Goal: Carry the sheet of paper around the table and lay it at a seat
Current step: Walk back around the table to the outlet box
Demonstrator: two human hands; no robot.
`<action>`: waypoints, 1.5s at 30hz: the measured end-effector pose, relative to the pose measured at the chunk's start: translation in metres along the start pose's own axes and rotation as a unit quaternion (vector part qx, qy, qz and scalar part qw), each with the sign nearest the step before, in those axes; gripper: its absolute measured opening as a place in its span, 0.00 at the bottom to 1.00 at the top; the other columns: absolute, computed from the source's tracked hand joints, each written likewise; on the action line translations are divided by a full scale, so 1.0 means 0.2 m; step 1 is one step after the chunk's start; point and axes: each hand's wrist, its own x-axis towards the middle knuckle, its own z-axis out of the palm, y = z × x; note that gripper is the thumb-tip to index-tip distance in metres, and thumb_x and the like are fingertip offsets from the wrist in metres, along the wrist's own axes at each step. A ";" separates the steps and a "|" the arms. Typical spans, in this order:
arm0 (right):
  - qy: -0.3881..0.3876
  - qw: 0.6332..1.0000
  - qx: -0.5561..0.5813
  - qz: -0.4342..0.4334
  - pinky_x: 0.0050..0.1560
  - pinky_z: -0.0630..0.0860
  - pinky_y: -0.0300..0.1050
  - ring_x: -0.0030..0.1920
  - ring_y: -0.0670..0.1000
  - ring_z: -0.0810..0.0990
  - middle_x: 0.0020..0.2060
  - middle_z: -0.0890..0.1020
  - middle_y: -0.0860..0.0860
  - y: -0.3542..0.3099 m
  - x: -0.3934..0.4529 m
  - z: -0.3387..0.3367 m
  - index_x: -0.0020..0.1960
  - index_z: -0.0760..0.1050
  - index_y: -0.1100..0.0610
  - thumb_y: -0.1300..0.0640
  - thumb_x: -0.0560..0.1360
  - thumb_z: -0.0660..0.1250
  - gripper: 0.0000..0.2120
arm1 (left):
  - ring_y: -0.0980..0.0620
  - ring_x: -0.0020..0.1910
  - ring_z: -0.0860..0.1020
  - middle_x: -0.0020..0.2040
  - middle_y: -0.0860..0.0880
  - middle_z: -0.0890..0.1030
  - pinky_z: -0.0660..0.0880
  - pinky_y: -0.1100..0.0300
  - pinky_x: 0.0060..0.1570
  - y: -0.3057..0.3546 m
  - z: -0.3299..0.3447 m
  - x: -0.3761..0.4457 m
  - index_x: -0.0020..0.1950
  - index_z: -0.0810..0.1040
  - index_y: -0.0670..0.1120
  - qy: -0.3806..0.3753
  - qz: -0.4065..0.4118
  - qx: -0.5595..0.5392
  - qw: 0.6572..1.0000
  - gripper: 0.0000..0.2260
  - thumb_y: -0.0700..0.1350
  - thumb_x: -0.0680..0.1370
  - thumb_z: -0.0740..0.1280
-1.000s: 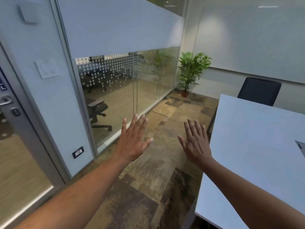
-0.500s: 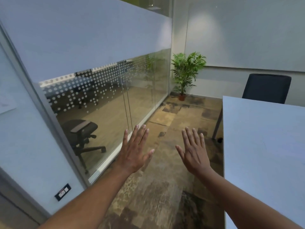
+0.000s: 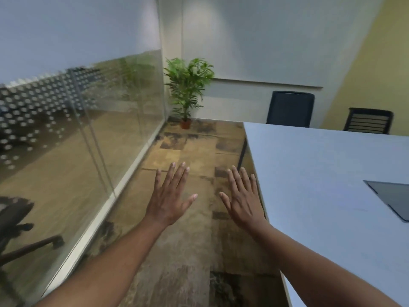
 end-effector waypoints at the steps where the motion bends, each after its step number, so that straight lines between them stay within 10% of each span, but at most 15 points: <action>1: -0.001 1.000 -0.006 0.019 0.86 0.42 0.62 0.86 0.54 0.39 0.87 0.48 0.51 0.03 0.08 0.03 0.88 0.46 0.53 0.35 0.86 0.45 0.36 | 0.42 0.89 0.50 0.90 0.46 0.54 0.50 0.30 0.83 -0.04 0.06 0.11 0.89 0.56 0.45 -0.002 0.012 -0.007 1.000 0.41 0.69 0.83 0.53; 10: 0.001 0.986 -0.081 0.148 0.85 0.43 0.64 0.87 0.58 0.45 0.87 0.51 0.53 0.31 0.66 0.06 0.87 0.50 0.55 0.34 0.85 0.40 0.38 | 0.42 0.89 0.48 0.90 0.46 0.53 0.45 0.31 0.84 -0.16 0.37 1.01 0.89 0.53 0.46 -0.025 0.124 -0.067 0.990 0.41 0.71 0.83 0.49; 30: 0.030 0.938 -0.097 0.332 0.84 0.46 0.68 0.87 0.60 0.45 0.87 0.47 0.52 1.63 1.35 0.27 0.87 0.47 0.52 0.28 0.81 0.35 0.42 | 0.41 0.89 0.48 0.90 0.46 0.51 0.46 0.30 0.84 0.72 1.11 2.64 0.89 0.53 0.49 0.014 0.295 -0.149 0.944 0.39 0.72 0.84 0.45; 45: 0.061 0.805 -0.176 0.563 0.84 0.49 0.66 0.86 0.59 0.51 0.86 0.56 0.54 2.35 0.97 0.23 0.86 0.53 0.57 0.29 0.83 0.42 0.42 | 0.42 0.89 0.47 0.90 0.47 0.49 0.49 0.29 0.83 1.88 1.60 3.26 0.89 0.52 0.47 0.018 0.553 -0.270 0.788 0.40 0.70 0.85 0.53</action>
